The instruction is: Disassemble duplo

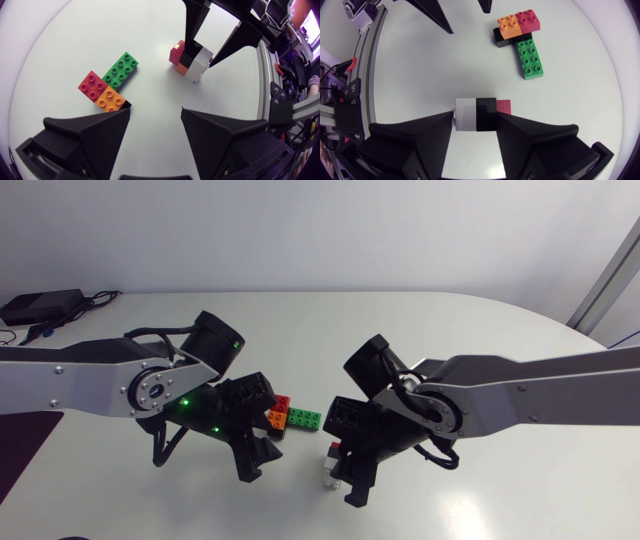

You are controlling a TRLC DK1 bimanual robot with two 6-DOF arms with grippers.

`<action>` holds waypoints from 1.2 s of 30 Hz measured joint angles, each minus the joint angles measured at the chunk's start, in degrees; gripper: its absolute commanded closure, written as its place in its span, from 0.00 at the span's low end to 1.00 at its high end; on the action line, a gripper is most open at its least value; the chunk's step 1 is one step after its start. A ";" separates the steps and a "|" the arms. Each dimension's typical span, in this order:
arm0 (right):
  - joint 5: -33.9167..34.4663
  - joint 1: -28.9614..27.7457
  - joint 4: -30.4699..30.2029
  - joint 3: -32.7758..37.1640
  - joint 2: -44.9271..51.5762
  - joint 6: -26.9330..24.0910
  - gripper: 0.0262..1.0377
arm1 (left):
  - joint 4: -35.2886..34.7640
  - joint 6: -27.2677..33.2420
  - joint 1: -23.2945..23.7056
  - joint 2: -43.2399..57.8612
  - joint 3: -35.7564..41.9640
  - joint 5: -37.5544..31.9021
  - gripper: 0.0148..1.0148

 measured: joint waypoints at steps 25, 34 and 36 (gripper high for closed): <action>-27.74 -22.14 -14.29 18.91 -5.38 21.86 0.67 | 37.64 -9.60 -13.99 -9.09 -8.17 -28.74 0.30; -26.23 -21.55 -16.74 22.21 -2.43 23.26 0.67 | 41.33 -9.90 -17.55 -4.55 -6.73 -34.16 0.30; -26.16 -21.40 -16.70 22.73 -1.70 23.26 0.67 | 40.09 -10.88 -17.55 -4.52 -6.23 -31.63 0.30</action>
